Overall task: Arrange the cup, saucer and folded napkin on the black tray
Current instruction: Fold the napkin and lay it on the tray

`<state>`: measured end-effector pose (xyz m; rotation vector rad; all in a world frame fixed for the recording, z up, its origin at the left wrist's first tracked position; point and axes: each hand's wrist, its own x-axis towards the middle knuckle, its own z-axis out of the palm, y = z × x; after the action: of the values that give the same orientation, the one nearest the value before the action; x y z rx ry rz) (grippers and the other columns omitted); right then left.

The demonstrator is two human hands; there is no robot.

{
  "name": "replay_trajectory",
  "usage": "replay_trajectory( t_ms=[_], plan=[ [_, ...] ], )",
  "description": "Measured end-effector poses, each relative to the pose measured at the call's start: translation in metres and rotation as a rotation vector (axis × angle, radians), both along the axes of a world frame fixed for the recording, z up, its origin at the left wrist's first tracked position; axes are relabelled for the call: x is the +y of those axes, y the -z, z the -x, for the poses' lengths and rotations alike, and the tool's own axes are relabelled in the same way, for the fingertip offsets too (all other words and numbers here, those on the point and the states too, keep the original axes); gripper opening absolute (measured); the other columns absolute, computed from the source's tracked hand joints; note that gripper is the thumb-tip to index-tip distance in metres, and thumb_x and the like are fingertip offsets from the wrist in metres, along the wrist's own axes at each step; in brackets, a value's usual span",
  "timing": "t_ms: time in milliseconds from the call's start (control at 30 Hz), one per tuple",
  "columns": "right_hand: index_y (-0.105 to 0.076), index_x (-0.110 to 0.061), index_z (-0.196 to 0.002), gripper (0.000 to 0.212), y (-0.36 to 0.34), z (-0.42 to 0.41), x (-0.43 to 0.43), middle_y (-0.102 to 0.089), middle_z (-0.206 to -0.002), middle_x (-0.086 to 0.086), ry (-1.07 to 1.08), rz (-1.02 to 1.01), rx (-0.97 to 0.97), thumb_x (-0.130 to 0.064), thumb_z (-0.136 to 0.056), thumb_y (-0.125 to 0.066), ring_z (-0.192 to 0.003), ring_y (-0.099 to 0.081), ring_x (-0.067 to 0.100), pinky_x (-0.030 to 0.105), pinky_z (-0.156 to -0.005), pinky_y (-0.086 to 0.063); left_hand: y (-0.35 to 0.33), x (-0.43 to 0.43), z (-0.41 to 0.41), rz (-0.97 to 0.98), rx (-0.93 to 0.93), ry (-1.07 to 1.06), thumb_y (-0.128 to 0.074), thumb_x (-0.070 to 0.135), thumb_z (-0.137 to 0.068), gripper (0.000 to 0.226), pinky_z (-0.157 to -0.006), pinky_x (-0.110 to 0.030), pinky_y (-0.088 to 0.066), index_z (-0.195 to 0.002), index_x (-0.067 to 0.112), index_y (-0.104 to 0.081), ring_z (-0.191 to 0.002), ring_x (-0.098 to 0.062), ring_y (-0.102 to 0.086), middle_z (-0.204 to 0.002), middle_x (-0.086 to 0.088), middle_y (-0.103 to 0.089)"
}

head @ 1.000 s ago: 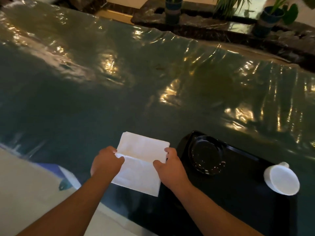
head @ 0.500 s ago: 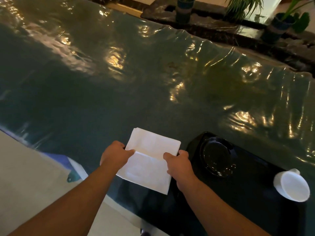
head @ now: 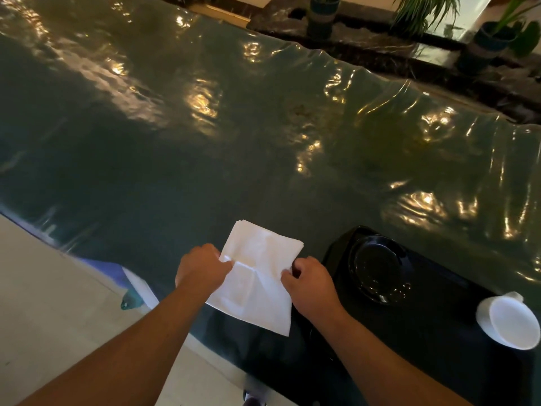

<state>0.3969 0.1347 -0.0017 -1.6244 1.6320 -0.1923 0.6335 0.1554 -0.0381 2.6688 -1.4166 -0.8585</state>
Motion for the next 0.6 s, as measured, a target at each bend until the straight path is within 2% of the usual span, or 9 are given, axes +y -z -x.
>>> replay_trajectory(
  t_ms=[67, 133, 233, 367, 433, 533, 600],
  plan=[
    [-0.065, -0.009, -0.084, 0.026, -0.005, 0.002, -0.006, -0.063, -0.086, -0.001, 0.026, -0.037, -0.106, -0.030, -0.100, -0.062, -0.081, -0.061, 0.020, 0.033, -0.067, -0.048, -0.001, 0.000, 0.003, -0.013, 0.010, -0.005, -0.066, 0.057, -0.090, 0.044, -0.074, -0.035, -0.051, -0.110, 0.018, -0.067, -0.088, -0.026, -0.065, -0.106, -0.006, -0.072],
    [-0.069, -0.012, -0.103, 0.022, -0.012, 0.004, -0.011, -0.072, -0.099, 0.002, 0.112, -0.170, -0.285, -0.031, -0.104, -0.056, -0.092, -0.068, 0.022, 0.038, -0.081, -0.055, -0.001, 0.000, 0.005, -0.033, 0.025, -0.021, -0.066, 0.056, -0.090, 0.043, -0.073, -0.036, -0.048, -0.111, 0.019, -0.063, -0.086, -0.024, -0.061, -0.108, -0.005, -0.070],
    [-0.068, -0.018, -0.117, 0.023, -0.016, 0.005, -0.012, -0.076, -0.113, 0.001, 0.248, -0.326, -0.490, -0.031, -0.108, -0.051, -0.103, -0.071, 0.020, 0.047, -0.098, -0.056, 0.000, 0.000, 0.007, -0.044, 0.029, -0.046, -0.067, 0.057, -0.089, 0.045, -0.072, -0.036, -0.046, -0.112, 0.020, -0.059, -0.085, -0.023, -0.058, -0.107, -0.004, -0.068],
    [-0.070, -0.024, -0.117, 0.022, -0.023, 0.002, -0.010, -0.080, -0.110, -0.001, 0.408, -0.480, -0.708, -0.031, -0.109, -0.050, -0.102, -0.075, 0.022, 0.050, -0.097, -0.058, 0.000, -0.001, 0.015, -0.018, 0.058, -0.078, -0.061, 0.068, -0.087, 0.049, -0.073, -0.036, -0.047, -0.108, 0.023, -0.056, -0.086, -0.023, -0.059, -0.099, 0.002, -0.062],
    [-0.070, -0.026, -0.118, 0.023, -0.029, 0.002, -0.010, -0.080, -0.109, -0.002, 0.434, -0.509, -0.753, -0.032, -0.109, -0.049, -0.101, -0.076, 0.021, 0.047, -0.092, -0.059, 0.001, -0.002, 0.018, 0.022, 0.092, -0.086, -0.053, 0.075, -0.086, 0.052, -0.071, -0.037, -0.048, -0.091, 0.024, -0.057, -0.081, -0.024, -0.063, -0.085, 0.004, -0.063],
    [-0.069, -0.026, -0.119, 0.023, -0.042, 0.005, -0.014, -0.080, -0.107, -0.002, 0.437, -0.521, -0.812, -0.033, -0.109, -0.049, -0.098, -0.077, 0.020, 0.042, -0.085, -0.059, -0.005, -0.006, 0.025, 0.064, 0.164, -0.068, -0.040, 0.083, -0.086, 0.065, -0.062, -0.035, -0.046, -0.065, 0.023, -0.052, -0.063, -0.020, -0.060, -0.062, 0.004, -0.057],
    [-0.068, -0.025, -0.120, 0.023, -0.052, 0.009, -0.018, -0.080, -0.108, 0.002, 0.444, -0.534, -0.855, -0.032, -0.109, -0.049, -0.099, -0.077, 0.024, 0.047, -0.089, -0.060, -0.010, -0.011, 0.031, 0.061, 0.250, -0.068, -0.034, 0.081, -0.090, 0.077, -0.065, -0.039, -0.051, -0.071, 0.012, -0.063, -0.067, -0.024, -0.066, -0.068, -0.006, -0.067]
  ],
)
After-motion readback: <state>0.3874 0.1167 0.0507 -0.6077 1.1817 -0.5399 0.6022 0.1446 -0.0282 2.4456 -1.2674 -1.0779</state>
